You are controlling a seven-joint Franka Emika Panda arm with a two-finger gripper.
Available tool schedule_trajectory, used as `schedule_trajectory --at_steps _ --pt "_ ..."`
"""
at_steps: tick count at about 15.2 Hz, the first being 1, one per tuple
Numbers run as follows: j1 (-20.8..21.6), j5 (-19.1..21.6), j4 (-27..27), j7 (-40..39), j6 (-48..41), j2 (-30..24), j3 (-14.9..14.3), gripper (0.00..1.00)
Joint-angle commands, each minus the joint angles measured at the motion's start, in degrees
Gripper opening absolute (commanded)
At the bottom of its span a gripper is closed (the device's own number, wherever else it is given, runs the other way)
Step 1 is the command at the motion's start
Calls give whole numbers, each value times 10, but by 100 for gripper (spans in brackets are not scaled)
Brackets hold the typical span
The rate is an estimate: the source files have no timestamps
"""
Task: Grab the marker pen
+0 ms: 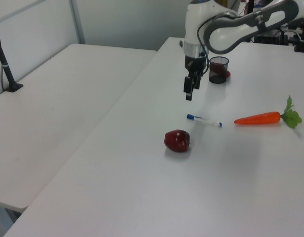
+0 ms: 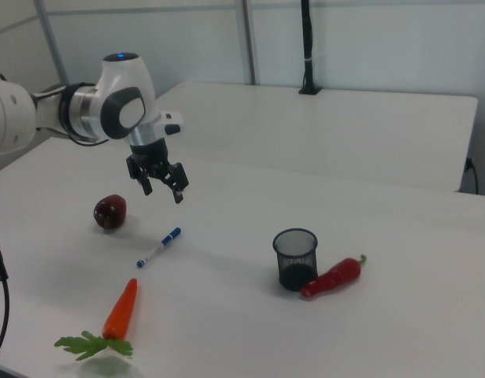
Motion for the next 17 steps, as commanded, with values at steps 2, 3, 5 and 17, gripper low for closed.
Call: schedule_trajectory --at_steps 2,3,5,17 --pt "1 -29 -16 6 -97 -90 -8 100" --pt "-1 -29 -16 6 -120 -105 -10 100" --pt "-8 -31 -17 4 -163 -137 -12 100" --pt "-40 -31 -18 -37 -257 -218 -13 100"
